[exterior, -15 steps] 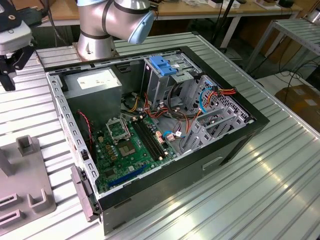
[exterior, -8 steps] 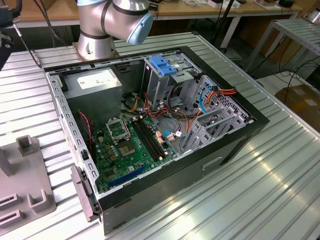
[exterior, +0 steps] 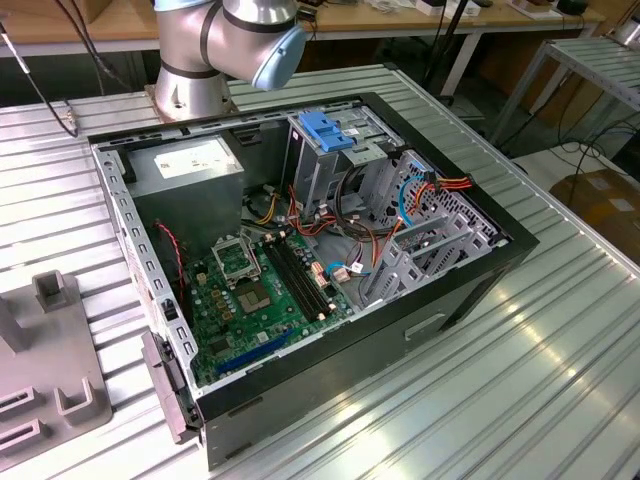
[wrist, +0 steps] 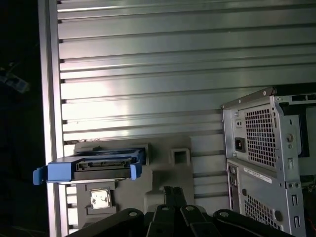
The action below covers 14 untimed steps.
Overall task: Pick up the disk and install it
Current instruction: 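Reach for the disk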
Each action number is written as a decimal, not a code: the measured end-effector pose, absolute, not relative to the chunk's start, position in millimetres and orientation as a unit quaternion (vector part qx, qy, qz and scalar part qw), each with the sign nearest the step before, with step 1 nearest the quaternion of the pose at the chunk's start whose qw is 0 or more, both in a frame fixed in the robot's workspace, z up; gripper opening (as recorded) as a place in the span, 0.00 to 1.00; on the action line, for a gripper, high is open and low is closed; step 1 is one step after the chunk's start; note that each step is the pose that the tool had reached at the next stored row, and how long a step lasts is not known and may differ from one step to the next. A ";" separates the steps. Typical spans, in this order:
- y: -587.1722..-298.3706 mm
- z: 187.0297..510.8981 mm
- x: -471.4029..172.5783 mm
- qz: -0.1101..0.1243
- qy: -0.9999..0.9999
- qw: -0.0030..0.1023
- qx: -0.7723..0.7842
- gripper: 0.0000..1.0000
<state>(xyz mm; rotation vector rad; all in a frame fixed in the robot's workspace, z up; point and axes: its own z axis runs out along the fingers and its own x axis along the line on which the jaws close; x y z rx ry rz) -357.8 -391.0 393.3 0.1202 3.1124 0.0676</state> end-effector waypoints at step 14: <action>-389.3 393.3 -402.5 0.022 0.999 0.013 0.039 0.10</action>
